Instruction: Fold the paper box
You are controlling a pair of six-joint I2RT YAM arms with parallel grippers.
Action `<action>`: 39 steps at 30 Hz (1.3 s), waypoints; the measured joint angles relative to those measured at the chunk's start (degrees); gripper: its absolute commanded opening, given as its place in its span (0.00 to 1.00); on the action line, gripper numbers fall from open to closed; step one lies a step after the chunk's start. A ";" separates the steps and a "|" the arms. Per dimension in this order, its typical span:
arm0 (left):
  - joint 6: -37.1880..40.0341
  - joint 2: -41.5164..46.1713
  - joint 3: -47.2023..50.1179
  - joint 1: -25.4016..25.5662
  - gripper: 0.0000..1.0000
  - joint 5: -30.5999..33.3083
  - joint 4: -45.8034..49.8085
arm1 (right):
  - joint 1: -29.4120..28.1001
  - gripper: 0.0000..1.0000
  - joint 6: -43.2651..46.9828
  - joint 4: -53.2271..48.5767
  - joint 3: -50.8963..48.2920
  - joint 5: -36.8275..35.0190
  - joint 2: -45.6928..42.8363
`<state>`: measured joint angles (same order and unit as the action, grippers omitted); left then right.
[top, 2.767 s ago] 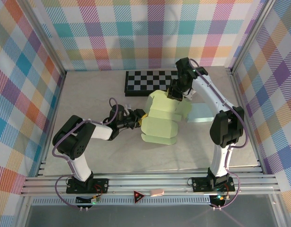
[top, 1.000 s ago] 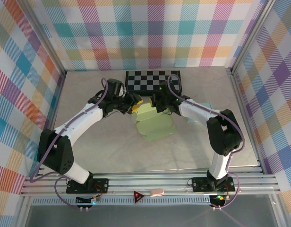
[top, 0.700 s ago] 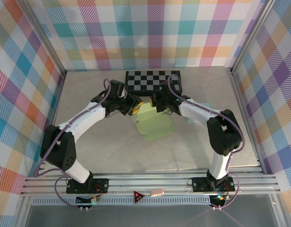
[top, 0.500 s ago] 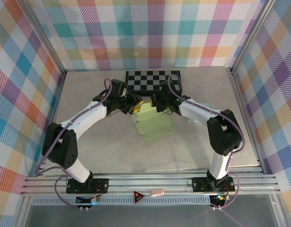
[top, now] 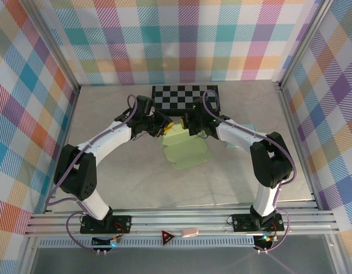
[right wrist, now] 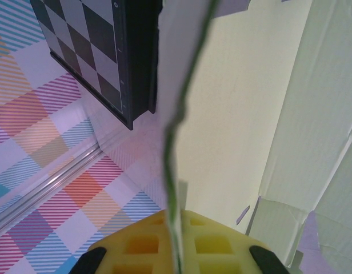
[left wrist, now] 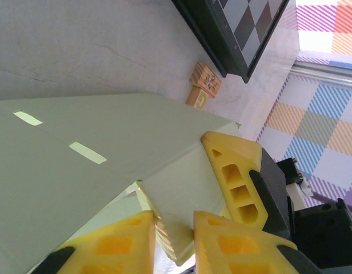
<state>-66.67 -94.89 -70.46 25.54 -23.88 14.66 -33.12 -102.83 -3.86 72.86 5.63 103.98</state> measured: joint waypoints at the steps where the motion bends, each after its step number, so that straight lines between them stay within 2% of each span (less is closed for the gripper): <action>1: -0.02 0.00 0.00 0.00 0.18 0.02 -0.02 | 0.00 0.00 0.00 0.00 -0.02 -0.09 -0.09; 4: -0.13 0.00 0.04 0.00 0.13 0.02 -0.20 | 0.00 0.00 0.00 0.13 -0.07 -0.28 -0.13; 7: -0.59 0.04 0.72 0.00 0.10 -0.02 -1.31 | 0.04 0.09 0.02 1.79 -1.38 -0.61 -0.61; 14: -1.90 0.50 4.33 -0.04 0.07 0.22 -4.09 | -0.24 0.22 0.11 4.96 -5.77 -0.39 -2.25; 22: -2.54 0.52 4.72 -0.13 0.06 1.73 -4.94 | -0.98 0.24 0.76 5.57 -7.26 0.83 -4.44; 27: -2.84 0.57 5.07 -0.13 0.06 2.38 -6.08 | -1.09 0.20 1.79 6.51 -8.33 0.81 -6.34; 30: -2.97 0.57 5.09 -0.13 0.06 2.54 -6.05 | -1.09 0.23 2.16 7.50 -9.55 0.57 -6.29; 35: -2.97 0.74 5.40 -0.22 0.06 2.54 -6.05 | -0.52 0.34 4.33 9.97 -9.70 0.83 -5.03; 39: -2.97 1.20 5.97 -0.50 0.06 2.54 -6.03 | -0.22 0.31 6.25 12.85 -10.36 0.81 -4.76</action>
<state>-69.65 -93.69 -64.49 25.04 -21.34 8.62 -33.34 -96.57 8.99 62.50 6.44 99.22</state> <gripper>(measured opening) 0.059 0.326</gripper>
